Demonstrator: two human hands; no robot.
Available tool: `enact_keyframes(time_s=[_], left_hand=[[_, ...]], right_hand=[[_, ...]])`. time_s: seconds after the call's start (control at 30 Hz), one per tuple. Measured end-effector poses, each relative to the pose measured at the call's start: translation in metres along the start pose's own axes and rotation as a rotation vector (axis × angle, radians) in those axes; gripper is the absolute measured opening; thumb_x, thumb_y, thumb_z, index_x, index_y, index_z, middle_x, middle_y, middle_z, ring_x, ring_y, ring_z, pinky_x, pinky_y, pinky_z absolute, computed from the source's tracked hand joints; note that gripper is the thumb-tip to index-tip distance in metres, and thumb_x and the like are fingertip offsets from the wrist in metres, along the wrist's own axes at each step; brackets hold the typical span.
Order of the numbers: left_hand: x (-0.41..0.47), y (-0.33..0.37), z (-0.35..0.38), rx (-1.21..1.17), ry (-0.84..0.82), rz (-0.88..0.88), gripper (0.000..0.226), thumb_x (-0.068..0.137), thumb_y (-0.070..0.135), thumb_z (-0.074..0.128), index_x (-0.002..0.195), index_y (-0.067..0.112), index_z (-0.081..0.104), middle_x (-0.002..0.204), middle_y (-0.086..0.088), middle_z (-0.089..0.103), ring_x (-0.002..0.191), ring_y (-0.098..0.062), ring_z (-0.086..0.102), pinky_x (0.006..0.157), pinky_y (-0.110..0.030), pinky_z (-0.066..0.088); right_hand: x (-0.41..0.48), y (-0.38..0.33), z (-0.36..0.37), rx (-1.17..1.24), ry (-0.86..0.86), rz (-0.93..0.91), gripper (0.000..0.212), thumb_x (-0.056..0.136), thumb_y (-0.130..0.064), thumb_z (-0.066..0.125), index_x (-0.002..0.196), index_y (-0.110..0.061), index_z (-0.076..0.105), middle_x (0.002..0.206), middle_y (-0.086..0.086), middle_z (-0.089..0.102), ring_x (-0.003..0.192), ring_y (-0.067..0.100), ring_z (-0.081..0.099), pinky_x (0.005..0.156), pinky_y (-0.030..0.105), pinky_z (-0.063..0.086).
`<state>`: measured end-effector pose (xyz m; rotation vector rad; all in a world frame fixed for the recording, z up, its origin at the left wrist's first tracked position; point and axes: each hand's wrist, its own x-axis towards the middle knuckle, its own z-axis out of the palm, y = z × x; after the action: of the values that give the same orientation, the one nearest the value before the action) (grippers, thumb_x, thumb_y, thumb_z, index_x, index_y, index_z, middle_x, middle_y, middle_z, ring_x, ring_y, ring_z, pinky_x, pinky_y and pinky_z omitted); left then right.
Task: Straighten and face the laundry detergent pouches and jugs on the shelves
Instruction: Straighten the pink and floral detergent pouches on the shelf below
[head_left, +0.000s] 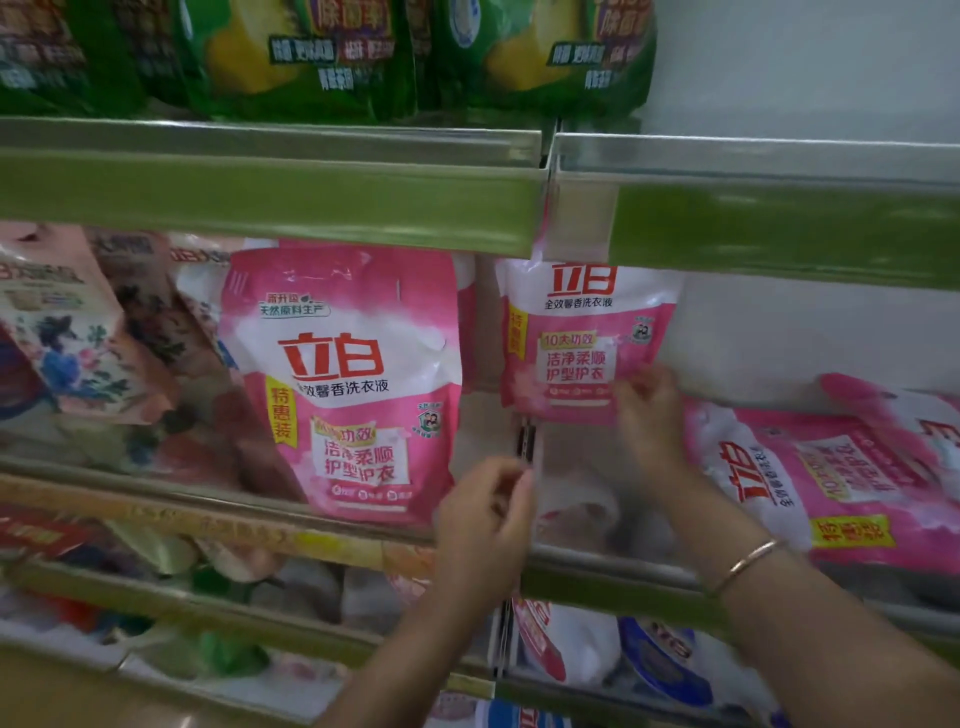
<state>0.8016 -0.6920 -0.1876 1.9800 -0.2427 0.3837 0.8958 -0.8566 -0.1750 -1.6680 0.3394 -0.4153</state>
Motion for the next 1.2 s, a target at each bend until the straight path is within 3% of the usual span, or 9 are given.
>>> enact_keyframes(time_s=[0.07, 0.13, 0.3, 0.5, 0.7, 0.8, 0.9, 1.07, 1.2], left_hand=[[0.038, 0.006, 0.029, -0.121, -0.001, -0.197, 0.025, 0.099, 0.022, 0.041, 0.116, 0.022, 0.059, 0.093, 0.017, 0.058, 0.076, 0.012, 0.053, 0.064, 0.0, 0.04], [0.076, 0.002, 0.047, -0.189, 0.057, -0.307, 0.03, 0.101, 0.021, 0.035, 0.124, 0.018, 0.055, 0.104, 0.004, 0.064, 0.092, -0.007, 0.062, 0.072, -0.01, 0.045], [0.131, -0.011, 0.052, -0.23, 0.236, -0.399, 0.048, 0.087, 0.046, 0.042, 0.101, 0.005, 0.063, 0.092, -0.014, 0.067, 0.084, -0.028, 0.062, 0.078, -0.032, 0.051], [0.151, -0.009, 0.057, -0.239, 0.257, -0.407, 0.031, 0.1, 0.014, 0.037, 0.111, -0.002, 0.061, 0.089, -0.022, 0.066, 0.09, -0.03, 0.061, 0.074, -0.034, 0.044], [0.168, -0.022, 0.053, -0.255, 0.302, -0.44, 0.026, 0.1, 0.011, 0.037, 0.091, 0.004, 0.061, 0.076, -0.013, 0.06, 0.074, -0.024, 0.054, 0.066, -0.028, 0.037], [0.17, -0.032, 0.055, -0.232, 0.388, -0.442, 0.029, 0.098, 0.015, 0.04, 0.107, -0.002, 0.062, 0.102, -0.022, 0.064, 0.099, -0.034, 0.059, 0.085, -0.039, 0.047], [0.168, -0.031, 0.054, -0.274, 0.419, -0.468, 0.033, 0.1, 0.018, 0.038, 0.116, -0.002, 0.058, 0.114, -0.022, 0.062, 0.108, -0.035, 0.058, 0.093, -0.038, 0.047], [0.15, -0.024, 0.06, -0.235, 0.459, -0.431, 0.032, 0.1, 0.017, 0.037, 0.11, -0.006, 0.057, 0.108, -0.026, 0.063, 0.1, -0.034, 0.059, 0.07, -0.024, 0.034], [0.125, -0.028, 0.082, -0.34, 0.425, -0.422, 0.05, 0.093, 0.031, 0.053, 0.132, 0.001, 0.043, 0.129, -0.014, 0.053, 0.123, -0.029, 0.051, 0.101, -0.026, 0.039]], right_hand=[[0.025, 0.008, -0.005, -0.085, 0.017, -0.031, 0.022, 0.093, -0.016, 0.053, 0.1, 0.002, 0.063, 0.096, 0.007, 0.067, 0.083, 0.016, 0.063, 0.055, 0.015, 0.045], [0.041, 0.011, -0.006, -0.221, 0.096, -0.048, 0.022, 0.093, -0.012, 0.051, 0.097, 0.007, 0.062, 0.09, 0.012, 0.062, 0.082, 0.018, 0.057, 0.06, 0.023, 0.039], [0.063, 0.011, -0.014, -0.297, 0.133, -0.075, 0.024, 0.095, -0.016, 0.046, 0.104, 0.003, 0.056, 0.095, 0.012, 0.059, 0.089, 0.022, 0.057, 0.072, 0.028, 0.039], [0.059, 0.005, -0.008, -0.339, 0.014, -0.075, 0.032, 0.101, -0.018, 0.033, 0.116, 0.0, 0.055, 0.112, 0.016, 0.062, 0.101, 0.029, 0.059, 0.08, 0.032, 0.043], [0.059, 0.01, -0.014, -0.256, 0.038, -0.051, 0.036, 0.1, -0.015, 0.033, 0.068, -0.01, 0.047, 0.07, 0.003, 0.049, 0.07, 0.018, 0.043, 0.062, 0.026, 0.029], [0.062, 0.015, -0.017, -0.226, 0.04, -0.072, 0.04, 0.098, -0.011, 0.036, 0.058, -0.016, 0.039, 0.06, 0.001, 0.044, 0.06, 0.016, 0.04, 0.063, 0.028, 0.032], [0.059, 0.016, -0.016, -0.232, 0.037, -0.086, 0.038, 0.098, -0.011, 0.036, 0.061, -0.014, 0.041, 0.061, -0.001, 0.044, 0.061, 0.014, 0.039, 0.057, 0.027, 0.033], [0.048, 0.011, -0.017, -0.177, -0.032, -0.064, 0.031, 0.101, -0.016, 0.032, 0.071, -0.014, 0.041, 0.067, -0.005, 0.042, 0.061, 0.007, 0.039, 0.045, 0.005, 0.031], [0.033, 0.028, -0.01, 0.1, -0.179, 0.077, 0.008, 0.094, -0.007, 0.042, 0.092, -0.01, 0.049, 0.074, -0.006, 0.062, 0.064, 0.002, 0.059, 0.058, 0.01, 0.044]])
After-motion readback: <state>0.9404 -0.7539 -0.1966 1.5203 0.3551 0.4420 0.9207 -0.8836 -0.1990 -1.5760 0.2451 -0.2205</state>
